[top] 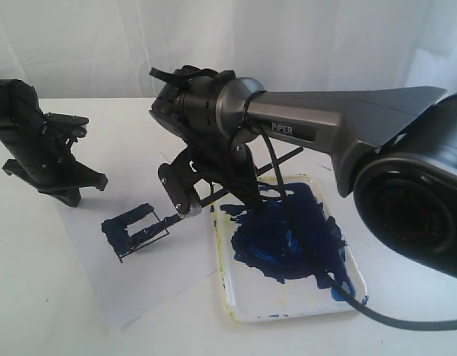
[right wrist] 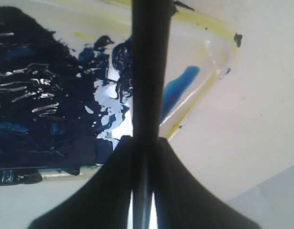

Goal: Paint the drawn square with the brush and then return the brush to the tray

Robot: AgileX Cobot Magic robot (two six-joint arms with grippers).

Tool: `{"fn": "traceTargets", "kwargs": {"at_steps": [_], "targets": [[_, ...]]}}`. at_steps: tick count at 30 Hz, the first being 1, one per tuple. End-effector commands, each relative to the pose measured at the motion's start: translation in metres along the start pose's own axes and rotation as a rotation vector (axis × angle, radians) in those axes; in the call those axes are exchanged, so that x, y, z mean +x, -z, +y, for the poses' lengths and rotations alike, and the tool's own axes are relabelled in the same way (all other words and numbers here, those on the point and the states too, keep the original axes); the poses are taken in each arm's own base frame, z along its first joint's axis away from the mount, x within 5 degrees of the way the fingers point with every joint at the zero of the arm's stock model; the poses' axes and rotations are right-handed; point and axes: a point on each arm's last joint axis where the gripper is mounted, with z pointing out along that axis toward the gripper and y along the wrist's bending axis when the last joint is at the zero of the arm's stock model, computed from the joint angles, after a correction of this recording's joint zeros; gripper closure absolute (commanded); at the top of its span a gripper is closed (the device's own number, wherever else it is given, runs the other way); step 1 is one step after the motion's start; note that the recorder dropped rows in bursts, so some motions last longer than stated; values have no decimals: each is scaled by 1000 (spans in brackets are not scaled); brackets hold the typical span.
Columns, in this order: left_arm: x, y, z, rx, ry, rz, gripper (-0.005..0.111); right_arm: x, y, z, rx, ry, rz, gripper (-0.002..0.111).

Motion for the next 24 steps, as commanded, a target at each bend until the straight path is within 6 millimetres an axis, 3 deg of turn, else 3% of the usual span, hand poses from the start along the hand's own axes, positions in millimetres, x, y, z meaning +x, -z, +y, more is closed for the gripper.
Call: {"fn": "traceTargets", "kwargs": {"at_steps": [1, 24], "targets": [[6, -7, 2, -5, -10, 55, 107, 1, -1, 1, -1, -55, 10, 108], [6, -7, 2, -5, -10, 55, 107, -6, -19, 4, -23, -33, 49, 108]]}}
